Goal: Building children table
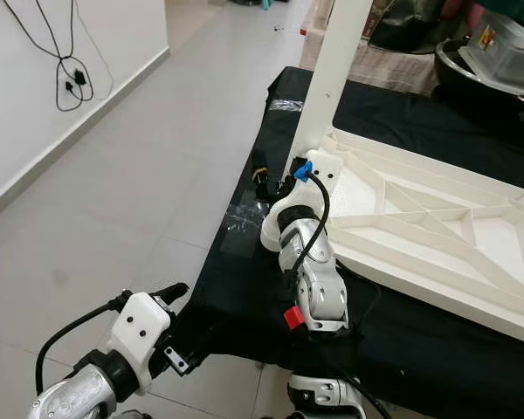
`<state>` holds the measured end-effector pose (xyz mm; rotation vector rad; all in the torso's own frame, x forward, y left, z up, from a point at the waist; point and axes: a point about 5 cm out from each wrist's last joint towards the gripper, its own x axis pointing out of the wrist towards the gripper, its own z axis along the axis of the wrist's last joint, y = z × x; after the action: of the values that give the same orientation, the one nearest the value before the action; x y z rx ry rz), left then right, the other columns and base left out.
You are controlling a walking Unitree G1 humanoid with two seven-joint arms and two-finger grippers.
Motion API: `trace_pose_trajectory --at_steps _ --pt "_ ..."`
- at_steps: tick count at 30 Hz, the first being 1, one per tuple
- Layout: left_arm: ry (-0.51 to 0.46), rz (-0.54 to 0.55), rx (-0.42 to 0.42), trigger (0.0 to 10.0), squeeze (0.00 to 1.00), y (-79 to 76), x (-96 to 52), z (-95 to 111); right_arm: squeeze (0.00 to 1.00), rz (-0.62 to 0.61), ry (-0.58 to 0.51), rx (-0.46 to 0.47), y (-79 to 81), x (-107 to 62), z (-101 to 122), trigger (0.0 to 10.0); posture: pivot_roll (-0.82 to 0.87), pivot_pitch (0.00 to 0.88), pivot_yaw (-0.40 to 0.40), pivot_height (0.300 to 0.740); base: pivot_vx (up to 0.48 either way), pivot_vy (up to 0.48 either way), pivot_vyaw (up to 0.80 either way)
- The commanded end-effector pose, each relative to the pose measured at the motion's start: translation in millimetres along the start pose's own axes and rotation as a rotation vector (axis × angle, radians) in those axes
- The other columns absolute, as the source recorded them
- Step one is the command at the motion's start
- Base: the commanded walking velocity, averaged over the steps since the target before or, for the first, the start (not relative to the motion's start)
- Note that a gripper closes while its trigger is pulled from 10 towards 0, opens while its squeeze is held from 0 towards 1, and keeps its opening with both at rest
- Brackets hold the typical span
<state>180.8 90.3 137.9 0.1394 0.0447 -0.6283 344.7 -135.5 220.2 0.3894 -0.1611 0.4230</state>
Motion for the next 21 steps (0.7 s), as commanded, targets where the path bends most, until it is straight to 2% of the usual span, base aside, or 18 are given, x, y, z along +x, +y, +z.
trace_pose_trajectory --at_steps 1,2,3,5,8,9,11,13,14,15,16,17,21 --pt "0.017 -0.007 -0.019 10.0 0.00 -2.5 0.7 -4.1 0.00 0.318 0.043 0.110 13.5 1.4 3.6 10.0 0.13 0.111 -0.139 0.740 0.000 0.000 0.00" --pt "0.016 -0.007 -0.019 10.0 0.00 -2.5 1.0 -4.1 0.00 0.456 0.079 0.150 10.6 -4.0 7.9 10.0 0.13 0.113 -0.140 0.740 0.000 0.000 0.00" --pt "0.016 -0.007 -0.019 10.0 0.00 -2.5 1.0 -4.1 0.00 0.456 0.079 0.150 10.6 -4.0 7.9 10.0 0.13 0.113 -0.140 0.740 0.000 0.000 0.00" --pt "0.017 -0.008 -0.009 10.0 0.00 -2.7 0.9 -4.3 0.00 0.686 0.195 0.144 14.6 -17.4 6.5 10.0 0.13 0.111 -0.140 0.740 0.000 0.000 0.00" --pt "0.017 -0.007 -0.009 10.0 0.00 -2.7 1.0 -4.4 0.00 0.732 0.215 0.130 15.4 -19.7 5.6 10.0 0.13 0.113 -0.142 0.740 0.000 0.000 0.00" --pt "0.019 -0.008 -0.008 10.0 0.00 -2.8 1.0 -4.6 0.00 0.791 0.244 0.079 16.5 -21.5 3.2 10.0 0.14 0.112 -0.143 0.740 0.000 0.000 0.00" --pt "0.019 -0.008 -0.008 10.0 0.00 -2.8 1.0 -4.6 0.00 0.791 0.244 0.079 16.5 -21.5 3.2 10.0 0.14 0.112 -0.143 0.740 0.000 0.000 0.00" --pt "0.020 -0.010 -0.008 10.0 0.00 -3.9 0.7 -4.8 0.00 0.861 0.286 -0.030 20.0 -5.4 -1.7 10.0 0.15 0.110 -0.148 0.740 0.000 0.000 0.00" --pt "0.020 -0.010 -0.008 10.0 0.00 -3.9 0.7 -4.8 0.00 0.861 0.286 -0.030 20.0 -5.4 -1.7 10.0 0.15 0.110 -0.148 0.740 0.000 0.000 0.00" --pt "0.020 -0.010 -0.008 10.0 0.00 -4.3 0.6 -4.8 0.00 0.860 0.288 -0.076 21.1 2.8 -2.8 1.0 0.15 0.109 -0.149 0.740 0.000 0.000 0.00" --pt "0.020 -0.010 -0.008 10.0 0.00 -4.3 0.6 -4.8 0.00 0.860 0.288 -0.076 21.1 2.8 -2.8 1.0 0.15 0.109 -0.149 0.740 0.000 0.000 0.00" --pt "0.021 -0.011 -0.008 10.0 0.00 -4.8 0.4 -4.8 0.00 0.833 0.260 -0.117 23.2 11.2 -1.9 0.0 0.16 0.110 -0.150 0.740 0.000 0.000 0.00" --pt "0.021 -0.010 -0.007 10.0 0.00 -5.1 0.3 -4.9 0.00 0.828 0.243 -0.131 23.3 15.6 -0.2 0.0 0.16 0.110 -0.150 0.740 0.000 0.000 0.00"
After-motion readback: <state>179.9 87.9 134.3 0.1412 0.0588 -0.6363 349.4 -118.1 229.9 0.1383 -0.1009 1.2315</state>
